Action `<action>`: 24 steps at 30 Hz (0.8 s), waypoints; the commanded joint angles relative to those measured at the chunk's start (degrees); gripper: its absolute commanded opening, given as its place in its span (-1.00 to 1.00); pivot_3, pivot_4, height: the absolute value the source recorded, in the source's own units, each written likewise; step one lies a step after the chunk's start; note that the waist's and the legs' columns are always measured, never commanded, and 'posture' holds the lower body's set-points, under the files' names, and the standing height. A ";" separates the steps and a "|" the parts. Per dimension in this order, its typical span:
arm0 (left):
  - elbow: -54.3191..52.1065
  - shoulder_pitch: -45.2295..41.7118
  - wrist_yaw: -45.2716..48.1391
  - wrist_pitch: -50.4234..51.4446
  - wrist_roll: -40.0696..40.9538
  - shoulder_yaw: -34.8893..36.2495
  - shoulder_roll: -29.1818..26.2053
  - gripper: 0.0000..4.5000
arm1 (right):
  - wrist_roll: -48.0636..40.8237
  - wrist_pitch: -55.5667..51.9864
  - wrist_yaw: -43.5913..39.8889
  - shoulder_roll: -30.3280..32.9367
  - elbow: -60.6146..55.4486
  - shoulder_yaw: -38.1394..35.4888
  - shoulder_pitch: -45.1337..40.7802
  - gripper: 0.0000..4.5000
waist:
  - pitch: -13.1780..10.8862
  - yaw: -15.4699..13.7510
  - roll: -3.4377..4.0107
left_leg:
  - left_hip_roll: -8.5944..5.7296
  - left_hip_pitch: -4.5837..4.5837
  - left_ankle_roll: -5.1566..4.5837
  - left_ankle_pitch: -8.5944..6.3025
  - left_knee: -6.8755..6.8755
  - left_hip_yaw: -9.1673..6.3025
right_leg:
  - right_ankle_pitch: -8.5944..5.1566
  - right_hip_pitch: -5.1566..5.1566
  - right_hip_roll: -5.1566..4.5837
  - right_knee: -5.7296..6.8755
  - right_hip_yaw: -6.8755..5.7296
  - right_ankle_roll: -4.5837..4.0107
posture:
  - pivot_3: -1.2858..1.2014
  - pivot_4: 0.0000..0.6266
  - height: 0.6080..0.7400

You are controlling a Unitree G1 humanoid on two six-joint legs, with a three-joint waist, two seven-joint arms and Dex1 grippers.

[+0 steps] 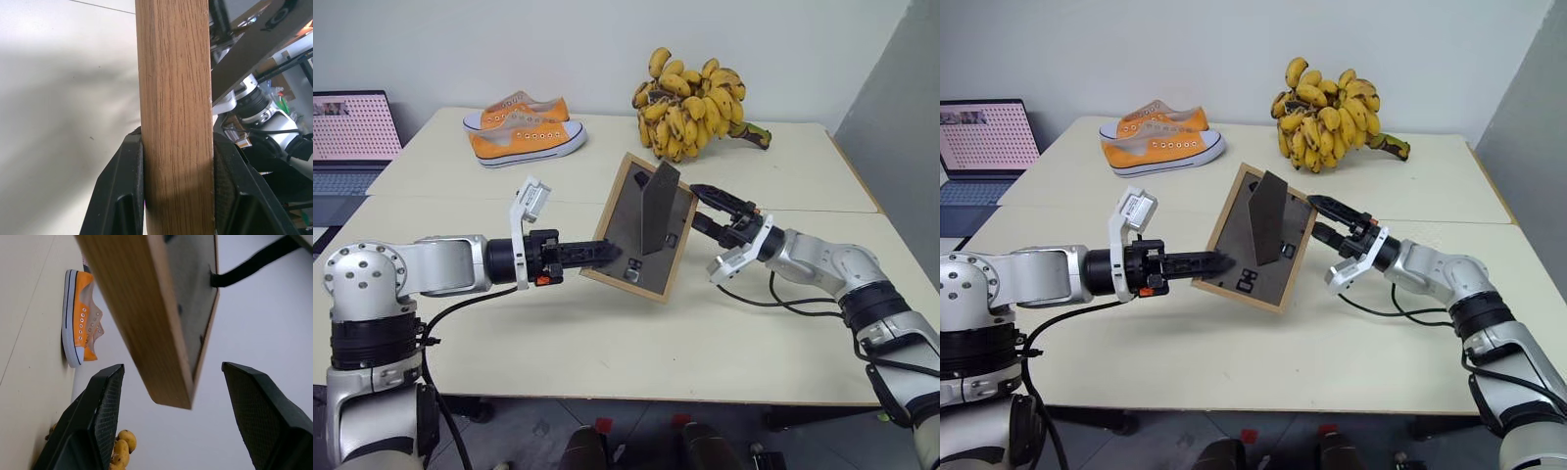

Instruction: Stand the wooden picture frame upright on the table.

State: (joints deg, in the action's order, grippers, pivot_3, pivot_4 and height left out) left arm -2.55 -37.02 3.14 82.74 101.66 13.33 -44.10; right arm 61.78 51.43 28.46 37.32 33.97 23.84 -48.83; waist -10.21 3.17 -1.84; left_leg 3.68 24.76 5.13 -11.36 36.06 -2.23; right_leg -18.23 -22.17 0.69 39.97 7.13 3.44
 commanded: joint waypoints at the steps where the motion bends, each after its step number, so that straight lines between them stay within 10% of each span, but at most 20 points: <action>1: -0.62 -2.19 -2.12 -5.13 7.10 -1.88 -2.34 -0.42 | -0.19 -0.90 3.06 -0.42 -0.57 0.49 -0.41 0.49 | 0.00 -0.01 0.00 | 0.00 0.00 0.00 0.00 0.00 0.00 | 0.00 0.00 0.00 0.00 0.00 0.00 | 0.03 -0.52 1.00; 14: -1.29 -0.71 -3.07 -10.61 11.34 -7.46 -5.78 -0.42 | -0.49 -1.37 6.01 -0.34 -3.54 0.79 -1.51 0.49 | 0.00 -0.06 0.00 | -0.01 0.00 -0.03 0.02 0.00 -0.03 | 0.00 0.02 0.00 0.01 -0.04 0.00 | 0.03 -0.52 1.00; 24: -1.29 -0.80 -2.44 -11.81 11.34 -8.42 -6.42 -0.42 | -0.42 -1.34 6.31 -0.92 -3.49 1.93 -2.06 -0.32 | 0.00 -0.06 0.00 | -0.02 0.00 -0.05 0.04 0.01 -0.04 | 0.00 0.03 0.00 0.02 -0.05 0.00 | 0.03 -0.52 1.00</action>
State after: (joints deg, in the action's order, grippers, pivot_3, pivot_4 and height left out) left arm -2.11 -36.83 0.21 72.01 112.65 4.38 -49.54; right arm 61.99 49.87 34.66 36.52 32.17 25.90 -49.10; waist -10.21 3.11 -1.84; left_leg 3.67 24.76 5.08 -11.32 36.07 -2.27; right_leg -18.23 -22.14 0.69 39.99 7.08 3.43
